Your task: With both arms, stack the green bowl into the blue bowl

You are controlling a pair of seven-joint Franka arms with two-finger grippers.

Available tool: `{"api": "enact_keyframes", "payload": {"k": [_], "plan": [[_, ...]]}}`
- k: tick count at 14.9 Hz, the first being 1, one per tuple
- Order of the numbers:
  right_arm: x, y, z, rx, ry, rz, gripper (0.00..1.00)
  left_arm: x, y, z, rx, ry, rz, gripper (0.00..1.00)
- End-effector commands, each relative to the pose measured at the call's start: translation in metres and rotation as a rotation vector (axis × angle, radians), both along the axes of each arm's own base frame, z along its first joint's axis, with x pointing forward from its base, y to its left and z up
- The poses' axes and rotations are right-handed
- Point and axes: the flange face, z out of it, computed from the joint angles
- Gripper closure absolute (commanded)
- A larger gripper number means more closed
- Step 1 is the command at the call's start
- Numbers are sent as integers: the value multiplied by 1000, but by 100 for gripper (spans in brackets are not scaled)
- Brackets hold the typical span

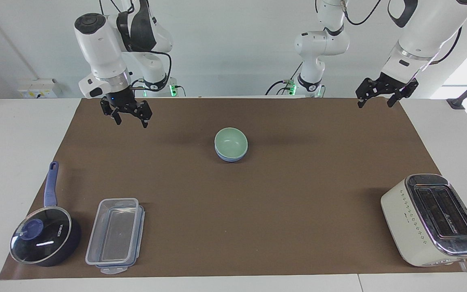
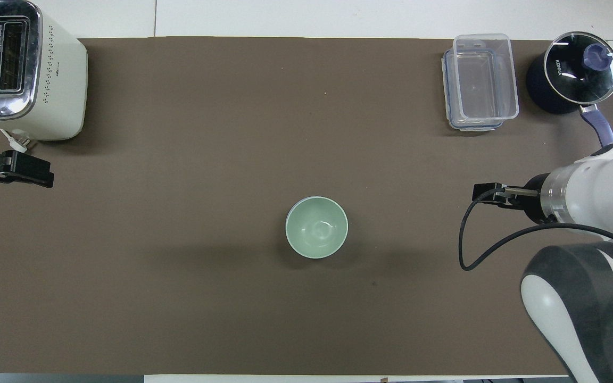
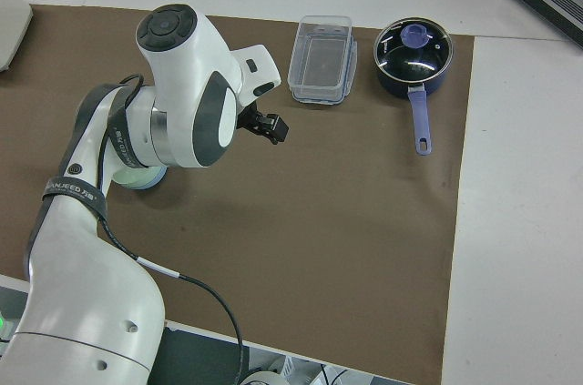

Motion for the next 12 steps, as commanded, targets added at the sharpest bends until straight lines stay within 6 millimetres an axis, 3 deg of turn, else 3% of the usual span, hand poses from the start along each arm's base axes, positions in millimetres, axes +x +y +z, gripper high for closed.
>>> {"api": "enact_keyframes", "payload": {"k": [1, 7, 12], "plan": [[21, -10, 38, -13, 17, 6, 0, -1, -2, 4, 6, 1, -3, 0], [41, -19, 78, -15, 80, -11, 0, -6, 2, 1, 8, 21, 5, 0], [41, -22, 92, -30, 125, -13, 0, -5, 8, 0, 10, 21, 18, 0]]}}
